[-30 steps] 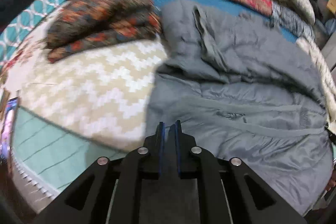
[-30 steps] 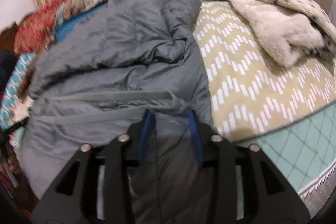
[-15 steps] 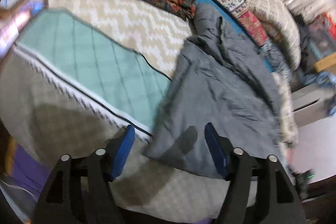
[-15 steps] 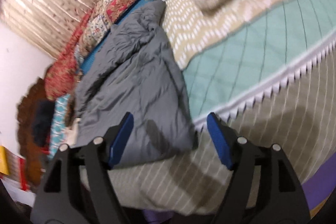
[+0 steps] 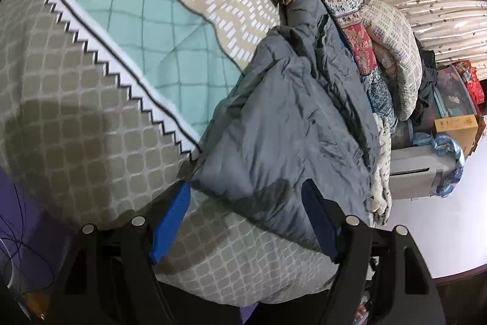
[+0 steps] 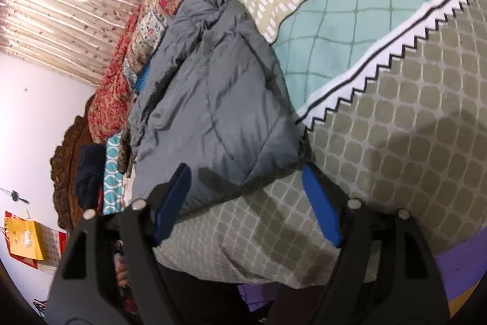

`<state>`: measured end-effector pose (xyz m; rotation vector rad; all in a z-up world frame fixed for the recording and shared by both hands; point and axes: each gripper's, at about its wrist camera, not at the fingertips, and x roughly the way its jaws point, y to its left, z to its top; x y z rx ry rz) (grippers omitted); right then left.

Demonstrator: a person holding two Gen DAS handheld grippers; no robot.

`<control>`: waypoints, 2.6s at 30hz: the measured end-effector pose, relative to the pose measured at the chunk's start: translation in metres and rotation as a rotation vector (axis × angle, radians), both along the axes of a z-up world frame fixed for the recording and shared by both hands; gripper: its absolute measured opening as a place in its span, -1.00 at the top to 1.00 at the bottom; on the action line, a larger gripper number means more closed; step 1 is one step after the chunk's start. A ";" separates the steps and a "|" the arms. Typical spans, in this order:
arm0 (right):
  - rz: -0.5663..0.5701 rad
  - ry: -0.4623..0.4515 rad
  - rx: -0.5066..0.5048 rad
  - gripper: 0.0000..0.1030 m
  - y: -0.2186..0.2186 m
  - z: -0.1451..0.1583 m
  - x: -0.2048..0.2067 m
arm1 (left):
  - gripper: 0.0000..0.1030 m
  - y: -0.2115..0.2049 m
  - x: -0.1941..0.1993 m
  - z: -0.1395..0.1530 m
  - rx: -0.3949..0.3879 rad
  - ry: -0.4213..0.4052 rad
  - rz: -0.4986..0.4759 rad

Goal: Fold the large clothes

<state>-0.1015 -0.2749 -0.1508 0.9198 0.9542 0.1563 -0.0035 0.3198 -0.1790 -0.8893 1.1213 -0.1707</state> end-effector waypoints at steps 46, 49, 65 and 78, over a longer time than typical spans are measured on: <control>0.026 -0.023 0.082 -0.63 0.015 0.006 0.011 | 1.00 -0.017 0.024 -0.003 -0.086 -0.001 0.011; 0.012 -0.013 0.083 -0.63 0.016 0.002 0.018 | 1.00 -0.021 0.031 -0.007 -0.063 0.003 0.014; 0.028 -0.027 0.023 0.70 0.013 0.015 0.039 | 1.00 -0.013 0.040 0.004 -0.024 0.029 0.011; 0.189 -0.021 -0.079 0.79 0.030 0.046 -0.045 | 0.93 0.014 -0.042 0.044 -0.055 -0.022 0.005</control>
